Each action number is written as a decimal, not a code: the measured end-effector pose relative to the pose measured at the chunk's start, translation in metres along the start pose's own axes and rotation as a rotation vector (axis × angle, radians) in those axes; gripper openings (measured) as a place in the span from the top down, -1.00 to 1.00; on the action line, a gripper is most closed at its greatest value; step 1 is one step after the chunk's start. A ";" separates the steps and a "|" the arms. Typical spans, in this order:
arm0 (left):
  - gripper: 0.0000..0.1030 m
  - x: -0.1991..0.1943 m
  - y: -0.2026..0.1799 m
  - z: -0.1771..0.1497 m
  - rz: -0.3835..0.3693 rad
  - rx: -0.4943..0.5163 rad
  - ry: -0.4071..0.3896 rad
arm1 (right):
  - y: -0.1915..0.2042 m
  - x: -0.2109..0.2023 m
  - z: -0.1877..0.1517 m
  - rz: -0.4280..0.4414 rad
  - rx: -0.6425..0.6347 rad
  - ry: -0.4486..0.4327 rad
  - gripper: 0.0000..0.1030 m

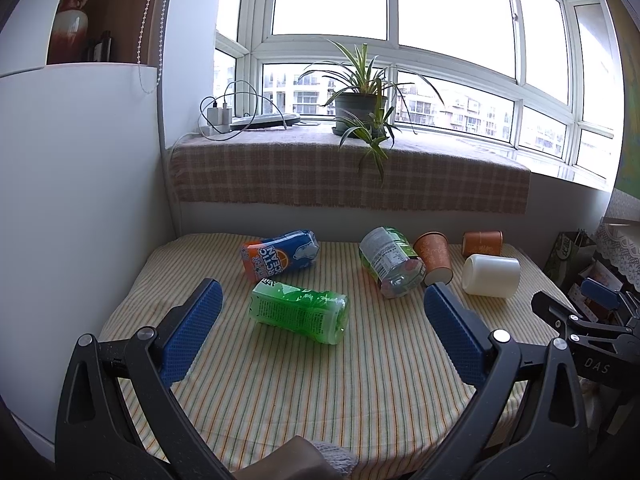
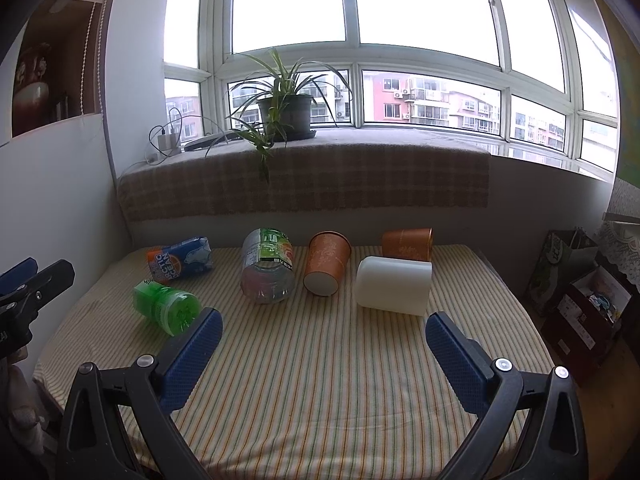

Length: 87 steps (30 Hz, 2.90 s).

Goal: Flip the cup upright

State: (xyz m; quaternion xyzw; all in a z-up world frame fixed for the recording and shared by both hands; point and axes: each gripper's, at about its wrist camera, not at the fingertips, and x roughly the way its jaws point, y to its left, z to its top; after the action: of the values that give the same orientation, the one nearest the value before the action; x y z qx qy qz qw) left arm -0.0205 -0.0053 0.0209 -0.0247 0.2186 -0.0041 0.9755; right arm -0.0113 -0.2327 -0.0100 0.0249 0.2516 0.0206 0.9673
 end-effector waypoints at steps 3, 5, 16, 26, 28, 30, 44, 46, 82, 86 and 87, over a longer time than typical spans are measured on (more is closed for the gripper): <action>-0.99 0.000 0.000 0.000 0.000 0.000 0.001 | 0.001 0.001 0.000 0.005 -0.003 0.004 -1.00; -0.99 0.001 0.001 -0.001 0.001 0.001 0.002 | 0.002 0.002 0.000 0.007 -0.006 0.005 -1.00; -0.99 0.005 0.028 -0.013 0.042 -0.011 0.028 | 0.017 0.011 0.004 0.033 -0.062 -0.003 -1.00; -0.99 0.015 0.065 -0.030 0.090 -0.079 0.114 | 0.058 0.059 0.023 0.239 -0.199 0.100 -1.00; -0.99 0.016 0.073 -0.034 0.101 -0.096 0.131 | 0.071 0.075 0.028 0.303 -0.234 0.146 -0.99; -0.99 0.017 0.078 -0.039 0.108 -0.105 0.146 | 0.087 0.092 0.032 0.344 -0.289 0.194 -0.99; -0.99 0.014 0.110 -0.066 0.150 -0.189 0.212 | 0.199 0.182 0.026 0.496 -0.663 0.436 -0.90; -0.99 0.014 0.113 -0.070 0.143 -0.198 0.229 | 0.210 0.193 0.025 0.503 -0.699 0.471 -0.86; -0.99 0.021 0.094 -0.066 0.074 -0.191 0.234 | 0.131 0.172 0.025 0.500 -0.394 0.566 -0.24; -0.99 0.030 0.083 -0.068 0.036 -0.187 0.268 | 0.089 0.156 0.020 0.482 -0.224 0.561 -0.24; -0.99 0.033 0.080 -0.070 0.012 -0.188 0.281 | 0.077 0.153 0.017 0.475 -0.173 0.566 -0.24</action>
State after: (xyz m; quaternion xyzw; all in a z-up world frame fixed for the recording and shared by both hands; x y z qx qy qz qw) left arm -0.0207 0.0706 -0.0600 -0.1139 0.3525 0.0188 0.9286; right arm 0.1279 -0.1481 -0.0652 -0.0061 0.4934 0.2717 0.8263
